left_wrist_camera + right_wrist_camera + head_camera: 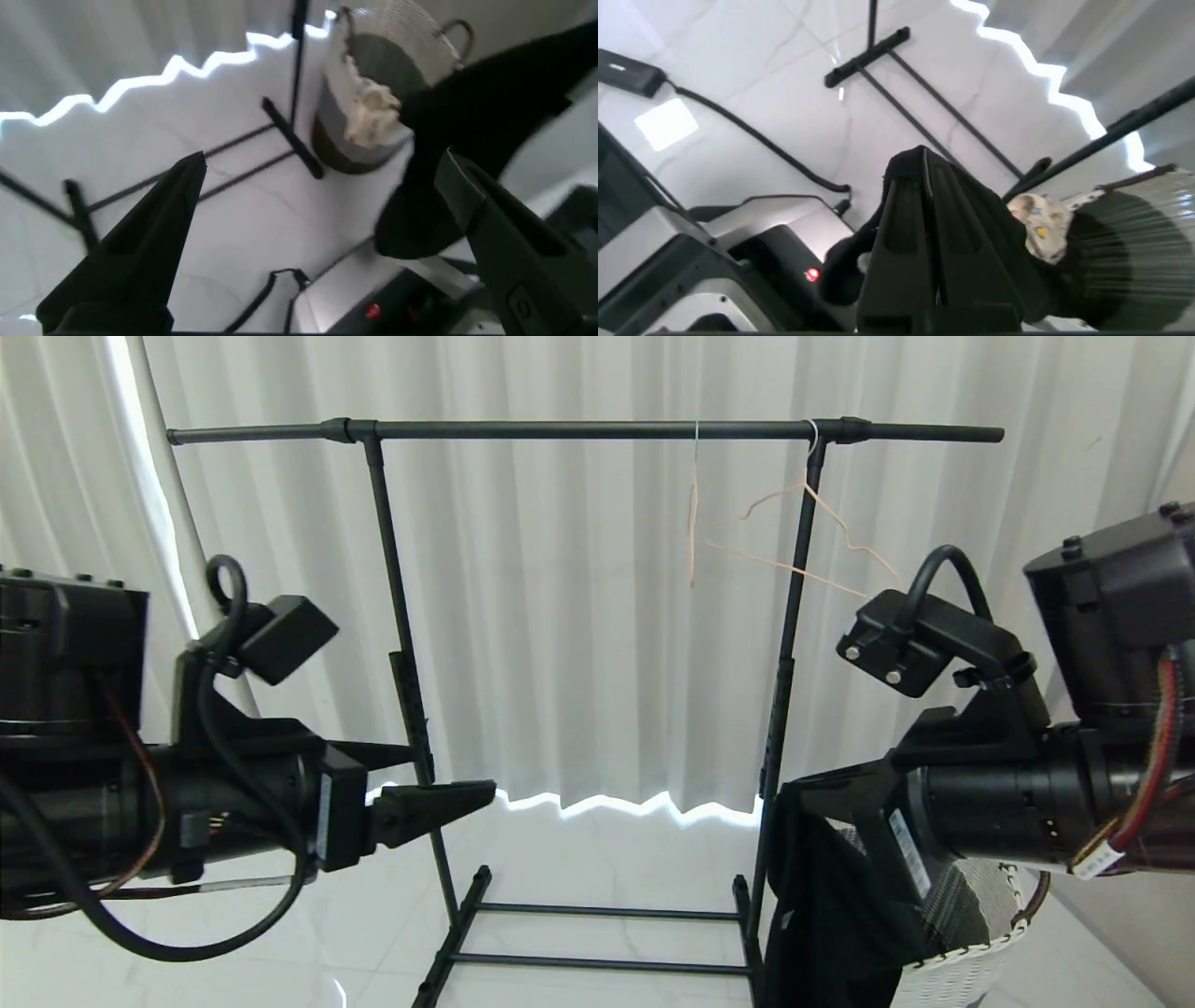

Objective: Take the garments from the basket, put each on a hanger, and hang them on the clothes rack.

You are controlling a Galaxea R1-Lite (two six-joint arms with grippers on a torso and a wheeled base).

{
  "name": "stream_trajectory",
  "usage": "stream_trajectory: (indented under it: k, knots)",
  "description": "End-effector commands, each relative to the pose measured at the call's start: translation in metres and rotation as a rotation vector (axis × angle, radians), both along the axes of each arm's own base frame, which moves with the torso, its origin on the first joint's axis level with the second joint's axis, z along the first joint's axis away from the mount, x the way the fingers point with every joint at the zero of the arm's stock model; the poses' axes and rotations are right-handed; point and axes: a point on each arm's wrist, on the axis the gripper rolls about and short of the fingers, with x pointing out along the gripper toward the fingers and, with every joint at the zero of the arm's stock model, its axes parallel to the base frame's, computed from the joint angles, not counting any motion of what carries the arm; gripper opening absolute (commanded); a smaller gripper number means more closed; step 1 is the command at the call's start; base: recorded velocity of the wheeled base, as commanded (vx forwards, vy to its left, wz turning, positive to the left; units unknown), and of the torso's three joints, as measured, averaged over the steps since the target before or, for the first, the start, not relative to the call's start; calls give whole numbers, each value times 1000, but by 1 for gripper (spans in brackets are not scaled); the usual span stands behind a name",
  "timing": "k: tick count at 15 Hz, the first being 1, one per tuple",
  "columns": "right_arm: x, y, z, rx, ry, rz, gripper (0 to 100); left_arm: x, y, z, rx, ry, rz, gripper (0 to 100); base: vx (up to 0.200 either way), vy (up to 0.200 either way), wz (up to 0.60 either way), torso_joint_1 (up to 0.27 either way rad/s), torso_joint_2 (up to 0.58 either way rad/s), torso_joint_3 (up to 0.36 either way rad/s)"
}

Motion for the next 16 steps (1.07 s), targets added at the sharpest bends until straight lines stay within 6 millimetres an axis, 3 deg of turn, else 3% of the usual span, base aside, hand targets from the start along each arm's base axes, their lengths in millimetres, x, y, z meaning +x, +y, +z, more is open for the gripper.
stream_trajectory:
  k: [1,10,13,16]
  knots:
    - [2,16,-10,-12,32,10,0,0,-36,-10,6,69,-132,100,0,0,0,0,0,0]
    - [-11,43,-4,104,36,62,0,12,-98,-54,66,182,-309,100,0,0,0,0,0,0]
    - [-13,45,0,124,35,66,0,3,-106,-56,51,198,-391,100,0,0,0,0,0,0]
    - [-13,45,0,127,33,64,0,12,-109,-69,63,231,-387,100,0,0,0,0,0,0]
